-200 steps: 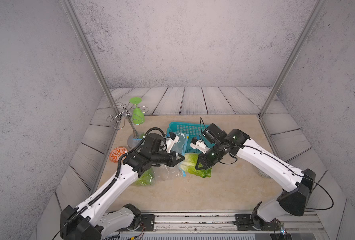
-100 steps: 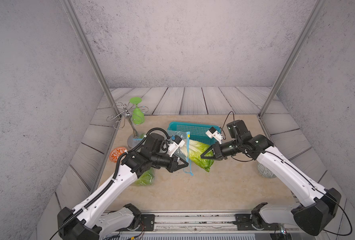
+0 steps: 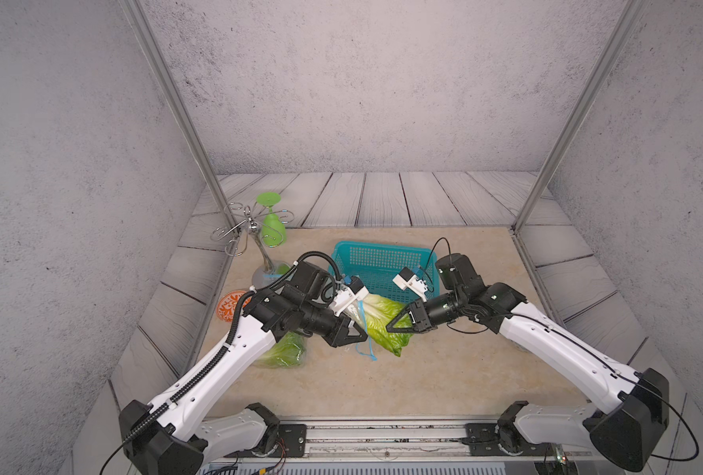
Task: Put the chinese cabbages into a zipper bag and zip it
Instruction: Place the Chinese cabbage in the zipper food storage bag.
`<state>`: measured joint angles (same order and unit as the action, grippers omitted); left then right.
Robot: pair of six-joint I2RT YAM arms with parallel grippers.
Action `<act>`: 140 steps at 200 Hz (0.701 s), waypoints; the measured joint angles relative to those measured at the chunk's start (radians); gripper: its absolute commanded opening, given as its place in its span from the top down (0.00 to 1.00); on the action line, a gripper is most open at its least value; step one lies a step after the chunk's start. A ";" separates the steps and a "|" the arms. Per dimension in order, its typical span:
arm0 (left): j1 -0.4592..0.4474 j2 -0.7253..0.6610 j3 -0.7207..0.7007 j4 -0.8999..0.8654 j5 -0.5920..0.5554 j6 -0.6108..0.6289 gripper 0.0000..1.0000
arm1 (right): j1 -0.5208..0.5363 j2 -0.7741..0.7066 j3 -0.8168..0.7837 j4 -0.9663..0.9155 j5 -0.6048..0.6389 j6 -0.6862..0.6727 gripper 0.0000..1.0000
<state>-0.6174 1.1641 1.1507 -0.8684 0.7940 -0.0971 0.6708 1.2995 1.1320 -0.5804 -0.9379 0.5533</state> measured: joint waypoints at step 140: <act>-0.020 -0.007 -0.035 0.160 0.019 -0.034 1.00 | 0.000 0.068 -0.152 0.542 -0.078 0.446 1.00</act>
<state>-0.6376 1.1572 1.1160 -0.7082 0.8127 -0.1310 0.6704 1.3674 0.9802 -0.0387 -1.0161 0.9997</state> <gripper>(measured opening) 0.043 0.123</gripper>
